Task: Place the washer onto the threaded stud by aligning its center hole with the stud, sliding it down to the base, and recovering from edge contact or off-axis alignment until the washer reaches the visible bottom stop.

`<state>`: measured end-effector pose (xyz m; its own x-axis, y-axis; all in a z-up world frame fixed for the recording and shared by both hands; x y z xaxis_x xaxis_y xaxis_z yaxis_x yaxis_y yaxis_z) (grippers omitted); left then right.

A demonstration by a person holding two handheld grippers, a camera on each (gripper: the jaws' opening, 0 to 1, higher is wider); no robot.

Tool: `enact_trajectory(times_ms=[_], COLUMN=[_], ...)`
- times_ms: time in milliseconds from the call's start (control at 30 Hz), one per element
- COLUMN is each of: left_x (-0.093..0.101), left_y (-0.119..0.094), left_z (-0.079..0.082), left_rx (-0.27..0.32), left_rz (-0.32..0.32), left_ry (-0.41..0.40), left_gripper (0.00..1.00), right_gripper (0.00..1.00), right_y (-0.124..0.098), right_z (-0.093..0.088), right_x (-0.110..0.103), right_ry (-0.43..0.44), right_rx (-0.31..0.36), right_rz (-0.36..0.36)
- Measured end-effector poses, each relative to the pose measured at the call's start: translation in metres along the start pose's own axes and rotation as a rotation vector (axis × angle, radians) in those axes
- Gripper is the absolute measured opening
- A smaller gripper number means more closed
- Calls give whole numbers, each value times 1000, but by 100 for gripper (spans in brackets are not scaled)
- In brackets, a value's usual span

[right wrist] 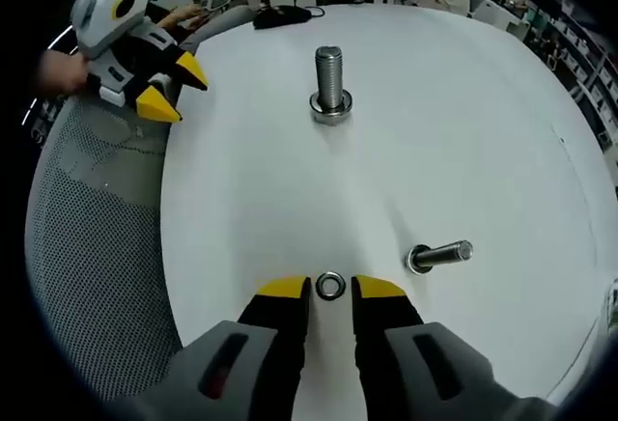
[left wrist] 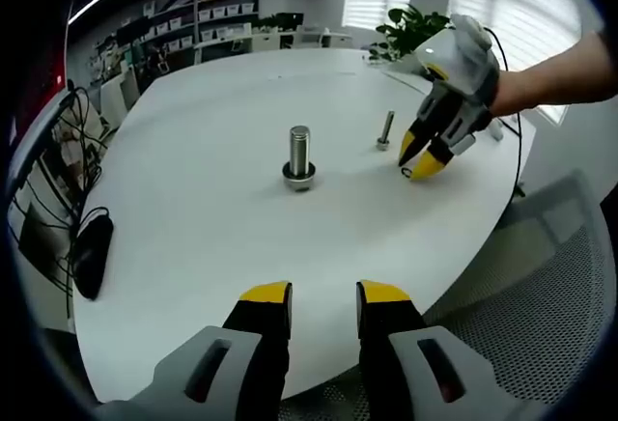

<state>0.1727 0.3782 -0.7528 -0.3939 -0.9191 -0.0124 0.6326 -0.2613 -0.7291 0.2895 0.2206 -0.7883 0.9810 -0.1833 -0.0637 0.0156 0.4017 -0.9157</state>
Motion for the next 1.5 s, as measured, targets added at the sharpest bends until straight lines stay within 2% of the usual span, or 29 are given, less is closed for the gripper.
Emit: enact_trajectory(times_ms=[67, 167, 333, 400, 567, 800, 933, 1033, 1100, 1233, 1333, 1500], left_x=[-1, -1, -2, -1, -2, -1, -2, -2, -2, -3, -3, -2], left_y=[0, 0, 0, 0, 0, 1, 0, 1, 1, 1, 1, 1], left_z=[0, 1, 1, 0, 0, -1, 0, -1, -1, 0, 0, 0], left_rx=[2, 4, 5, 0, 2, -5, -3, -1, -4, -2, -2, -4], left_rz=[3, 3, 7, 3, 6, 2, 5, 7, 8, 9, 10, 7], left_ry=[-1, -2, -3, -4, -3, 1, -4, -5, -6, -5, -6, -6], left_gripper=[25, 25, 25, 25, 25, 25, 25, 25, 25, 25, 25, 25], right_gripper=[20, 19, 17, 16, 15, 14, 14, 14, 14, 14, 14, 13], right_y=[0, -1, 0, 1, 3, 4, 5, 3, 3, 2, 1, 1], right_z=[-2, -3, -2, 0, 1, 2, 3, 1, 3, 2, 1, 4], right_x=[-2, 0, 0, 1, 0, -2, -4, -4, -3, 0, -2, -2], right_ry=[-49, -30, -53, -33, -57, -129, -146, -145, -92, -30, -47, 13], right_rx=[-2, 5, -4, -26, -104, -268, -306, -286, -221, -146, -138, -126], right_rz=[-2, 8, 17, 20, 10, -10, -34, -51, -30, -2, -12, 16])
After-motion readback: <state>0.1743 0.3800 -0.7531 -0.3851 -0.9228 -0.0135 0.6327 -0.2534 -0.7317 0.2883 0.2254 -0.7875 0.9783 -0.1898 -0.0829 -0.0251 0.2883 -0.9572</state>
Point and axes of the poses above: the point that each gripper's makers call its tool centre point, and the gripper's own axes: y roughly forward along the fingers, x roughly to its right, z roughly out of its top, the point moved 1 cm from there along -y, roughly backward along the fingers, and after that the axes turned 9 degrees about y, right-handed, at the moved point
